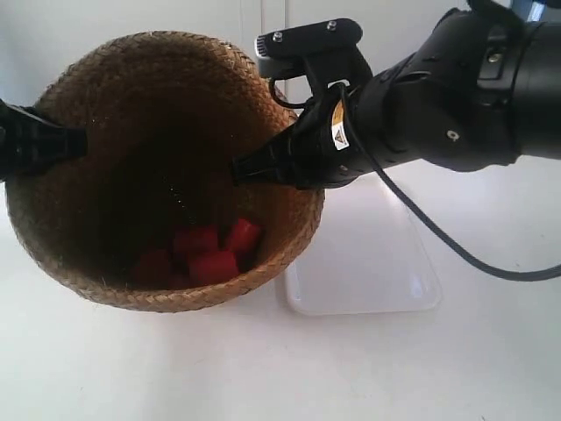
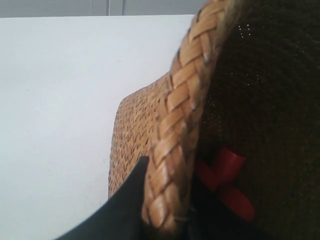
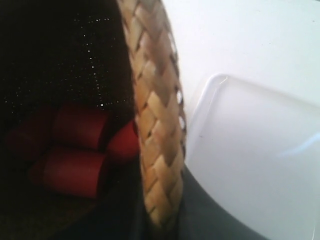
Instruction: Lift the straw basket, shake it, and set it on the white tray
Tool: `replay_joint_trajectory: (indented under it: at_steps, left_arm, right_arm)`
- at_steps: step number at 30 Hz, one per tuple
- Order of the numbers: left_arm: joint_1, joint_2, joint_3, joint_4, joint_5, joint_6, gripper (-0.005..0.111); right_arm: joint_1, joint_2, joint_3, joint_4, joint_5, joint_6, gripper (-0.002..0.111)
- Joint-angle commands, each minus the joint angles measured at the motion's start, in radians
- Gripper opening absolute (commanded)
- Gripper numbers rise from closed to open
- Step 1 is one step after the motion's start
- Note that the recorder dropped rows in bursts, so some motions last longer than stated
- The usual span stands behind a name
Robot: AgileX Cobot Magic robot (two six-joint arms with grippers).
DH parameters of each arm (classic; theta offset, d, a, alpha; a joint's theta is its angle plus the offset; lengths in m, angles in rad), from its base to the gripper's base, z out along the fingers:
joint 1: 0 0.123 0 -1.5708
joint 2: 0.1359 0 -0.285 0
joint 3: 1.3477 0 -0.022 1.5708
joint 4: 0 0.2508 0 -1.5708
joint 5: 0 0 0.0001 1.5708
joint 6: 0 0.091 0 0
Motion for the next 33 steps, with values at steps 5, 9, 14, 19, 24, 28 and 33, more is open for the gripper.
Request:
replay_joint_trajectory:
  at_steps: [5,9,14,19,24,28,33]
  left_arm:
    - [-0.002,-0.07,-0.103,-0.004,0.17,-0.015,0.0]
    - [-0.05,-0.144,-0.101,-0.033,0.078,0.143,0.0]
    - [-0.01,-0.08,-0.066,-0.039,0.078,0.116,0.0]
    - [-0.01,-0.085,-0.064,-0.02,0.068,0.116,0.0]
    - [-0.01,-0.072,-0.051,-0.028,0.069,0.116,0.0]
    - [-0.01,-0.068,-0.051,-0.012,0.05,0.116,0.0]
    - [-0.01,-0.052,-0.051,0.01,0.043,0.116,0.0]
  right_arm:
    - [0.018,-0.048,-0.085,0.034,0.195,-0.072,0.0]
    - [0.082,-0.183,-0.023,-0.01,-0.068,-0.096,0.0]
    - [0.031,-0.093,-0.012,-0.048,0.063,0.004,0.0]
    - [0.029,-0.11,-0.01,-0.069,0.031,-0.023,0.0]
    - [0.031,-0.064,0.027,-0.066,0.026,0.012,0.0]
    - [0.031,-0.046,0.034,-0.066,0.015,0.035,0.0]
    - [0.031,-0.044,0.034,-0.068,-0.018,0.037,0.0]
